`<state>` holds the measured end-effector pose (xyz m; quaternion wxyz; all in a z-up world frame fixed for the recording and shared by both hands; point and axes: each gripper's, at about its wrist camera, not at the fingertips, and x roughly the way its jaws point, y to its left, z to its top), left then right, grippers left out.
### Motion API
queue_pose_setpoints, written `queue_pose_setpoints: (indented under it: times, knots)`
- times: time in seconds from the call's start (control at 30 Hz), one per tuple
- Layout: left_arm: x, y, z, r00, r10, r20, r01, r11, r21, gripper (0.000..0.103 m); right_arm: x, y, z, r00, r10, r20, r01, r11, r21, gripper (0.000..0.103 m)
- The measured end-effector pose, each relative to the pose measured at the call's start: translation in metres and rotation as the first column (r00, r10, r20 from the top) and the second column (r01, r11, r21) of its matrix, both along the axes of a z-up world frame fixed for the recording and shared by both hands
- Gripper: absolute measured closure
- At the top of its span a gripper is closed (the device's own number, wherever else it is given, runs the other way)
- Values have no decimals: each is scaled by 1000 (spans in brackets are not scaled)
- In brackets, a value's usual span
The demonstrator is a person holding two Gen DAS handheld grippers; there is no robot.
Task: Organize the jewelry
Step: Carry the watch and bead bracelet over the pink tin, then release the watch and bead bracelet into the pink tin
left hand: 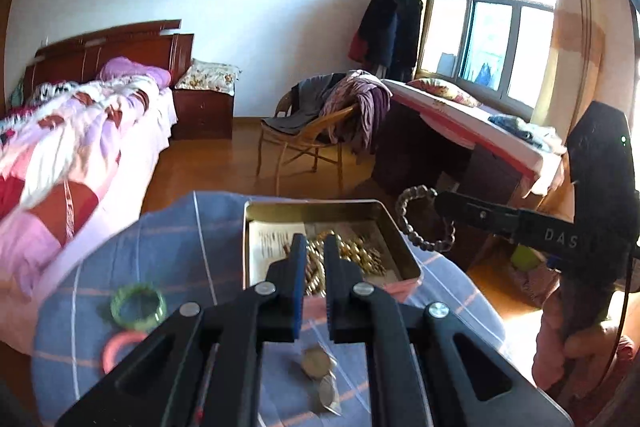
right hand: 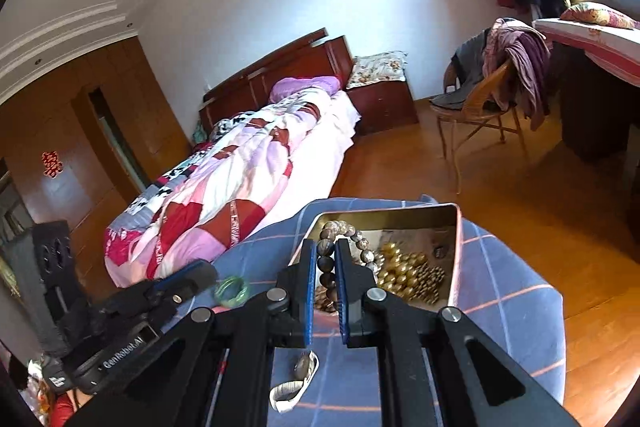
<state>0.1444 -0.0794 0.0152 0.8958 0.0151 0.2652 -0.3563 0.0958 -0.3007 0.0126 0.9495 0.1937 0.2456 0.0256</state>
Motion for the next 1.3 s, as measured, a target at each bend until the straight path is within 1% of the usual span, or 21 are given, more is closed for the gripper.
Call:
queue_pose_setpoints:
  times: [0.03,0.07,0.1,0.13,0.17,0.2,0.27,0.37,0.4,0.5,0.53,0.57,0.6,0.63,0.67,0.73,0.83,0.93,1.1,1.2,1.3]
  knots:
    - [3,-2,0,1000,0,-5,0,1000,18,94,2,-3,-2,1000,-2,-4,2,1000,6,95]
    - [6,-4,-3,1000,-1,-17,2,999,41,89,2,-5,-4,1000,-1,-4,1,1000,10,95]
    - [9,-6,-10,999,-5,-47,8,997,74,65,0,-8,-6,1000,-3,-5,3,1000,10,95]
    - [10,-6,-19,997,0,-80,7,995,98,23,-2,-9,-9,1000,-7,-8,7,1000,4,95]
    - [6,-3,-26,996,9,-94,1,995,102,7,-3,-9,-11,1000,-8,-11,8,1000,2,95]
    - [2,-2,-31,995,8,-97,1,996,92,0,-4,-9,-15,1000,-7,-17,7,1000,1,95]
    - [-5,-3,-48,990,-1,-141,14,995,95,0,-5,-10,-23,999,-8,-32,8,1000,-2,95]
    - [-4,-20,-79,973,42,-227,4,980,198,3,-6,-9,-35,999,-6,-53,7,1000,20,95]
    - [-4,-25,-86,969,41,-245,14,976,216,10,-6,-10,-39,998,-4,-59,6,1000,30,95]
    - [0,-41,-106,953,94,-288,-15,964,265,12,-9,-9,-44,998,0,-67,3,999,40,95]
    - [3,-44,-112,947,114,-301,-27,960,279,21,-10,-9,-44,998,0,-66,2,999,40,95]
    - [1,-48,-115,950,125,-287,-36,954,296,23,-10,-9,-44,998,-2,-65,5,999,39,95]
    - [-3,-51,-115,959,133,-249,-48,945,322,36,-11,-8,-44,998,-2,-62,4,999,38,95]
    - [-7,-55,-115,966,142,-215,-58,934,354,43,-12,-8,-43,998,-1,-61,3,999,36,95]
    - [-12,-54,-114,970,126,-209,-49,939,340,49,-12,-7,-43,998,0,-59,2,1000,31,95]
    - [-18,-53,-113,972,123,-199,-51,942,333,67,-13,-7,-43,998,-1,-57,2,1000,22,95]
    - [-23,-49,-111,973,109,-204,-44,953,301,68,-12,-7,-42,999,0,-54,2,1000,28,95]
    - [-23,-34,-101,965,103,-240,-55,978,199,68,-13,-8,-39,999,-6,-44,7,1000,19,95]
    - [-30,-27,-59,985,80,-152,-65,993,101,68,-9,-13,-27,1000,-25,-18,25,1000,-13,95]
    - [-19,-28,-33,992,88,-85,-84,995,53,68,4,-18,-23,999,-43,-8,43,998,-39,95]
    - [9,-38,-24,993,104,-54,-102,994,42,68,24,-22,-31,998,-63,-29,62,996,-59,95]
